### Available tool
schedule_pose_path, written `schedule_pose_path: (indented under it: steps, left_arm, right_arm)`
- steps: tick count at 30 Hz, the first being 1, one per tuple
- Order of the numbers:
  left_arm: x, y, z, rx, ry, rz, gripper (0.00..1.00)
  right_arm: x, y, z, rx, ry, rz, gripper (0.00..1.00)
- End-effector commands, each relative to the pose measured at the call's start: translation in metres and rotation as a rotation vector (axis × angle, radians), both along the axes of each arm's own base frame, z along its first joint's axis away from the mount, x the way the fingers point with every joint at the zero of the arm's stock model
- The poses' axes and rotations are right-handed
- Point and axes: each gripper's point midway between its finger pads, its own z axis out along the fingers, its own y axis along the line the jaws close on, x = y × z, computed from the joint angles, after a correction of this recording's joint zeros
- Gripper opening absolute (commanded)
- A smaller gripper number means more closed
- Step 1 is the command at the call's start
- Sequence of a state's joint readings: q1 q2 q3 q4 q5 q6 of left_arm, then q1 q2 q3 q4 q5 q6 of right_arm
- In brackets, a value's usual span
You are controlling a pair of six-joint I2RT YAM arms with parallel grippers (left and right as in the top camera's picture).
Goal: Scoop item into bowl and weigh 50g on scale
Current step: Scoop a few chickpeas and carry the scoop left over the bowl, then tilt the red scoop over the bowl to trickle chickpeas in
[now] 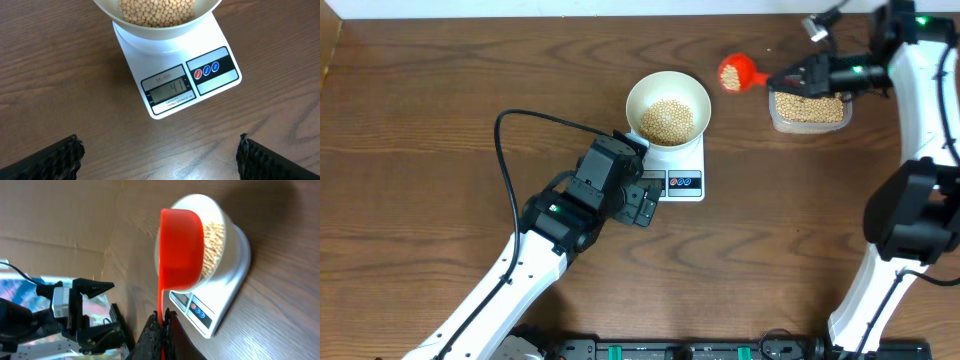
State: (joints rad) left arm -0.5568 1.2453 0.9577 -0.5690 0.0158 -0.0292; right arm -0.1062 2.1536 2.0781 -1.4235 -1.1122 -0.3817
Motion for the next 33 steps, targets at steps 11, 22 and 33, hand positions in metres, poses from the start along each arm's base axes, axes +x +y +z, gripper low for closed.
schedule_pose_path:
  steps: [11,22,33]
  left_arm:
    - [0.000,0.005,-0.003,0.012,0.001,0.015,1.00]
    - [0.001,0.005,-0.003,0.012,0.001,0.015,1.00]
    - [0.001,0.005,-0.003,0.011,0.001,0.015,1.00]
  right_arm:
    - [-0.005,0.070,-0.008,-0.363,-0.086,0.105,0.01]
    - [-0.011,0.094,-0.021,-0.486,-0.112,0.143,0.01]
    - [-0.007,0.095,-0.021,-0.495,-0.136,0.137,0.01]
